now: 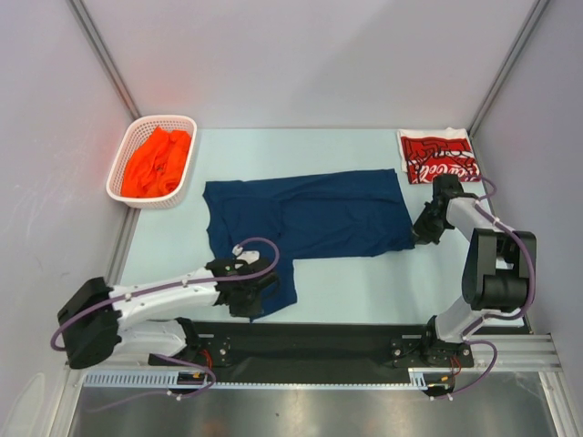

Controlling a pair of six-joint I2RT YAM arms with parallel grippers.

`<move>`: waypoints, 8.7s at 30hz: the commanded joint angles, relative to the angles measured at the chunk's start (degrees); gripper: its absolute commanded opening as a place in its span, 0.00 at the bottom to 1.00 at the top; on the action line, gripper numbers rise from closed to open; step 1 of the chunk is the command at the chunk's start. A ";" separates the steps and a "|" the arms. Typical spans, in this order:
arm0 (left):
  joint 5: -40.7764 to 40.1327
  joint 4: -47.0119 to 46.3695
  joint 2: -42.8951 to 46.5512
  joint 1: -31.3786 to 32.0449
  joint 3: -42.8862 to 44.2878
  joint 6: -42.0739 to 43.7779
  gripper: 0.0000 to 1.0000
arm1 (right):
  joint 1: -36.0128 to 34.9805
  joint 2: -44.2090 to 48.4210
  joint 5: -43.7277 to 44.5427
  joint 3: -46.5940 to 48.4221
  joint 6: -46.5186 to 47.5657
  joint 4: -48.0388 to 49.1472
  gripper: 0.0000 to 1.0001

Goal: Fold and stack the t-shirts
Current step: Fold the tshirt

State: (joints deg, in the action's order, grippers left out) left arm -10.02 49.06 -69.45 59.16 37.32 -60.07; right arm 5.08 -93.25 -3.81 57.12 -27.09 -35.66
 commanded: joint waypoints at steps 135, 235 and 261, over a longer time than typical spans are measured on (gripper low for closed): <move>3.87 0.33 -59.84 -47.73 94.69 41.09 0.22 | -2.27 -43.24 2.32 67.85 6.17 -25.86 0.23; 11.87 -18.74 -24.68 -64.08 20.70 31.43 0.08 | 2.83 -21.19 -9.72 18.83 1.34 -6.00 0.00; 26.45 -18.30 -41.55 -63.38 49.33 47.06 0.49 | 1.25 -23.46 -9.63 21.45 5.73 -6.53 0.06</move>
State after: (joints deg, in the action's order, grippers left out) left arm 12.12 29.17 -108.97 -4.56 83.07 -15.75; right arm 6.59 -114.43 -15.90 77.82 -22.85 -40.45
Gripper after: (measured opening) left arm 0.510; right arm 0.069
